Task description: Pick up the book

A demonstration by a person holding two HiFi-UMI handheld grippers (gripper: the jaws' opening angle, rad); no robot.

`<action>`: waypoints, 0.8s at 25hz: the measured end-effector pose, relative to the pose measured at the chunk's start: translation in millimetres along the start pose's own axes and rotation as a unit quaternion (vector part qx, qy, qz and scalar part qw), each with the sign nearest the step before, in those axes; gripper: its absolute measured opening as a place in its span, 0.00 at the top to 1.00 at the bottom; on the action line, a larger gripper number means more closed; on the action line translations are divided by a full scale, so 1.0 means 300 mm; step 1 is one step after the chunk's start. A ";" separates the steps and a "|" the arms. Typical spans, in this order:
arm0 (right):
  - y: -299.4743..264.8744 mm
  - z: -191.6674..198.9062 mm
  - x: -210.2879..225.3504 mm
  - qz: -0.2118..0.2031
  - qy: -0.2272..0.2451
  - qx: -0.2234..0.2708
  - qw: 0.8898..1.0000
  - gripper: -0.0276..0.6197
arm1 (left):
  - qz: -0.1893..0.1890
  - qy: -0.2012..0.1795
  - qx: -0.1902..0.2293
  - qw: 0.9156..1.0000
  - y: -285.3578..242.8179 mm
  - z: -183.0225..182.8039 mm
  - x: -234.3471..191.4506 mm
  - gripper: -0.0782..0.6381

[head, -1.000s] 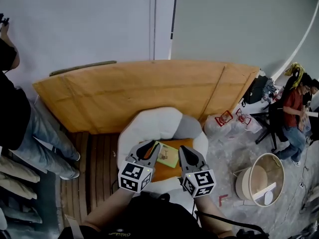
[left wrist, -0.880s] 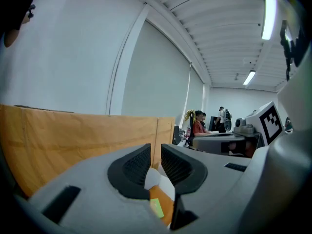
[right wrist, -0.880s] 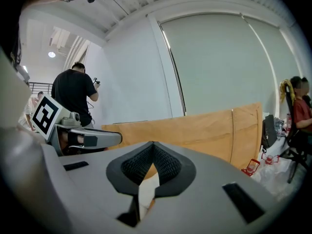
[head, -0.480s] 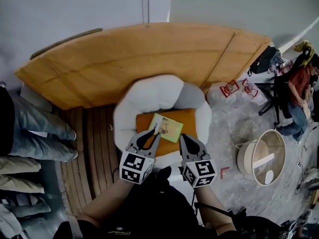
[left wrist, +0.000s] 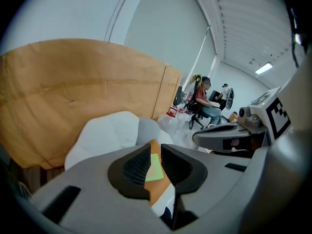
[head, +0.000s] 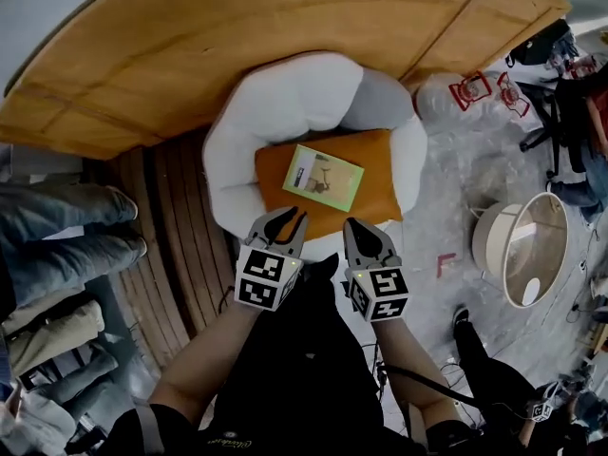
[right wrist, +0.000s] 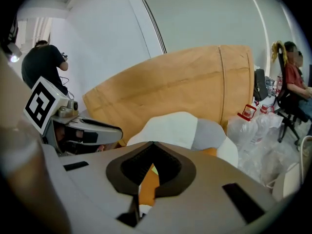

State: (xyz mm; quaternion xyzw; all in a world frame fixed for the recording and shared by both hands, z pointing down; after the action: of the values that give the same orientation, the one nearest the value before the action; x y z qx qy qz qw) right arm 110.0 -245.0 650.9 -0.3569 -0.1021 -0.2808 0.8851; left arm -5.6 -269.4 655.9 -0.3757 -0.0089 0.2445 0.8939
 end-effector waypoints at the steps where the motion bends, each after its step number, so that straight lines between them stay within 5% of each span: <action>1: -0.025 0.017 0.020 0.004 -0.002 -0.007 1.000 0.95 | -0.001 -0.002 -0.008 1.000 -0.032 0.018 -0.008 0.81; 8: -0.198 0.134 0.198 0.036 -0.049 -0.042 0.997 0.92 | 0.002 -0.003 -0.057 0.998 -0.276 0.109 -0.054 0.74; 14: -0.341 0.263 0.337 0.040 -0.094 -0.076 0.992 0.57 | 0.012 -0.013 -0.100 0.995 -0.469 0.233 -0.128 0.59; 20: -0.468 0.462 0.476 0.063 -0.106 -0.116 0.986 0.42 | 0.017 0.009 -0.133 0.991 -0.644 0.399 -0.207 0.44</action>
State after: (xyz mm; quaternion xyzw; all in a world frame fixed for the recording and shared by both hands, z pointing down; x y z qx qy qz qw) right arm 150.0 -292.6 886.2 -0.4902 -0.1396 -0.1955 0.8379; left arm -1.1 -332.7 882.9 -0.4935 -0.0269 0.2532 0.8316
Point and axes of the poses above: the fingertips, and each gripper's own axes: y backward along the fingers, x to its right, z out of its underside, the point moved 3 cm from there along y, backward along the fingers, and after that the axes turned 10 degrees about -z, right-handed, at the moved point
